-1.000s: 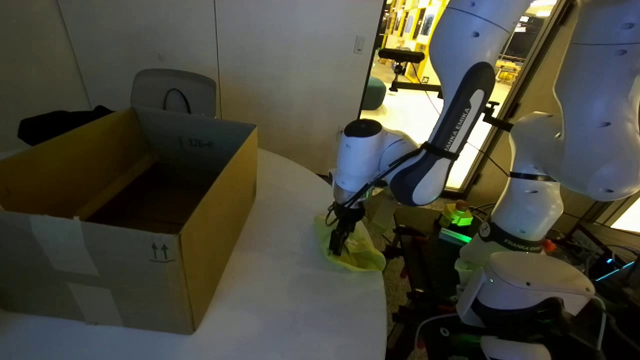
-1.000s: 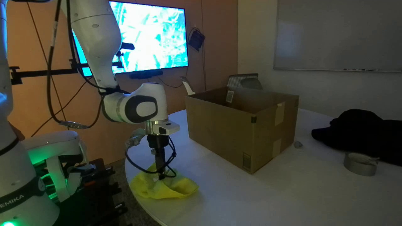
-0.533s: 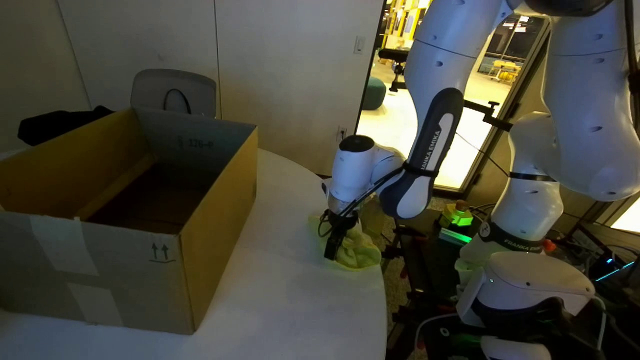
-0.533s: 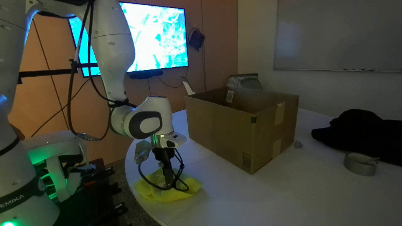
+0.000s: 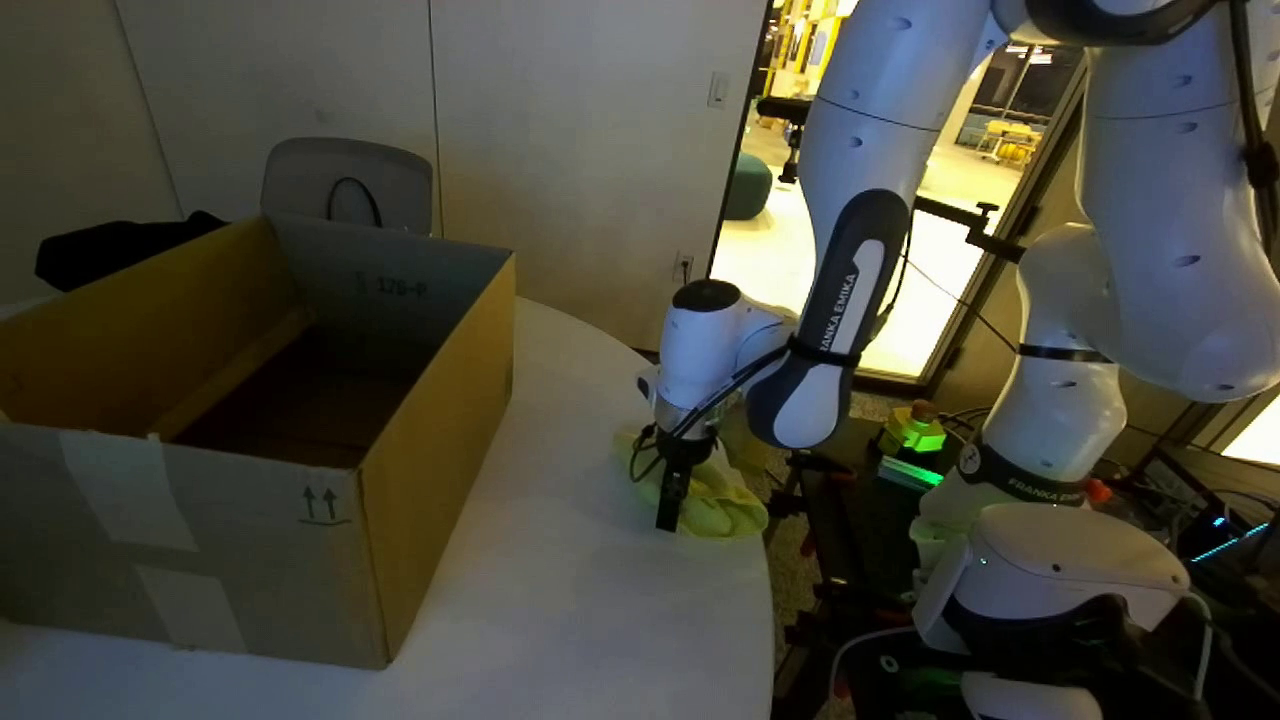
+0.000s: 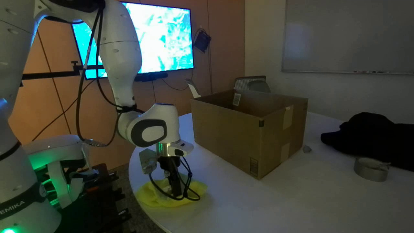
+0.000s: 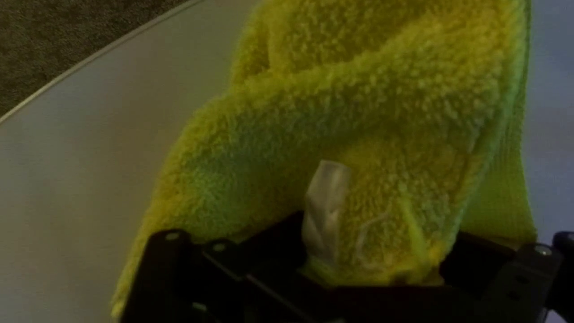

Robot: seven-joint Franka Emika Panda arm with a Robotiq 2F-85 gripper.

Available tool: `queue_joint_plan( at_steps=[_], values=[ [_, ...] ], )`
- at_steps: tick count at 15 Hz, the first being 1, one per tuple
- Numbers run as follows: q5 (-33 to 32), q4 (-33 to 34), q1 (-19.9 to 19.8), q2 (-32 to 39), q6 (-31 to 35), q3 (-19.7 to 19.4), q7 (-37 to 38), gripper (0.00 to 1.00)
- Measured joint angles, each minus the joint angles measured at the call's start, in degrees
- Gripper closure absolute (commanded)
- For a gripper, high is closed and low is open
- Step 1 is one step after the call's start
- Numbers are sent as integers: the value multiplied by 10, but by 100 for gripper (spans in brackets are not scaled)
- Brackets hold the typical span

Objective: Put the marker on the towel, fold the towel with the marker in it, and then put the folded towel in the box

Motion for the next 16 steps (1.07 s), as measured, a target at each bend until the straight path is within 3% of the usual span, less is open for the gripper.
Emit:
queue_joint_plan(
  at_steps=[4, 10, 16],
  values=[
    [11, 0, -7, -3, -2, 8, -41, 99],
    [26, -1, -40, -21, -27, 43, -94, 99],
    [26, -3, -19, -94, -106, 46, -87, 99]
  ],
)
